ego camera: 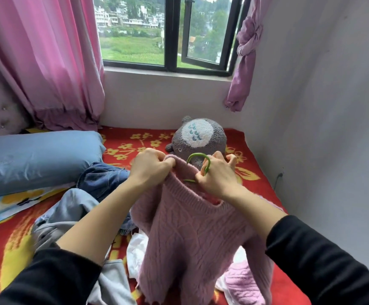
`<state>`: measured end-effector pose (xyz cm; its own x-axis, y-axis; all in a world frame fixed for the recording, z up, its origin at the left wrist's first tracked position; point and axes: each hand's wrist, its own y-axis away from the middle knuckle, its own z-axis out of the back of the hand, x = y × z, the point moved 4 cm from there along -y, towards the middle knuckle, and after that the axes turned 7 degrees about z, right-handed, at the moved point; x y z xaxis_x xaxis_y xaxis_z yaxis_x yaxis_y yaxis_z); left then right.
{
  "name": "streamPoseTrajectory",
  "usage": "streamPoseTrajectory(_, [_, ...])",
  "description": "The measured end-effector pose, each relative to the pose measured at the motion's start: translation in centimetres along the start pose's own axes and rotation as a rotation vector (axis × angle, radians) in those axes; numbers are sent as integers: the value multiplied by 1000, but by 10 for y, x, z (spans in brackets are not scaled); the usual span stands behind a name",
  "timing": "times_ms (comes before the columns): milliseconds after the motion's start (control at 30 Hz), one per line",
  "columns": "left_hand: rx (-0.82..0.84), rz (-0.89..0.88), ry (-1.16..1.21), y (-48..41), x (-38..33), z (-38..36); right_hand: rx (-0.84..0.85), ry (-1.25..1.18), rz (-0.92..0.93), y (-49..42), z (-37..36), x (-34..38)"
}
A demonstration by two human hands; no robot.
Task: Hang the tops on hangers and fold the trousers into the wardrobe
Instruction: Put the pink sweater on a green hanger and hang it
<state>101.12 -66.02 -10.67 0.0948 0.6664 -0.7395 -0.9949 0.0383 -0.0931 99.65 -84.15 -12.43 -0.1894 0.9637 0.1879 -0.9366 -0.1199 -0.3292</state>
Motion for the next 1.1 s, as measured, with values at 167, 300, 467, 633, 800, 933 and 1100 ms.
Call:
streamPoseTrajectory(167, [-83,-10,146,8,26,32,11,-189,-155,-6,37,-3])
streamPoseTrajectory(300, [-33,-89,-8,12,37,37,29,-359,-108,-10,68,13])
streamPoseTrajectory(467, [-192,-281,-147,17,14,58,42,-406,41,-10,124,46])
streamPoseTrajectory(633, [-286,-474,-178,43,-28,94,100,-422,171,-2,185,68])
streamPoseTrajectory(800, [-434,-584,92,105,-76,120,91,-453,257,26,213,80])
streamPoseTrajectory(933, [-486,-487,131,148,-101,128,67,-443,298,53,199,100])
streamPoseTrajectory(1100, [-481,-251,-179,210,-35,141,37,-553,300,82,199,114])
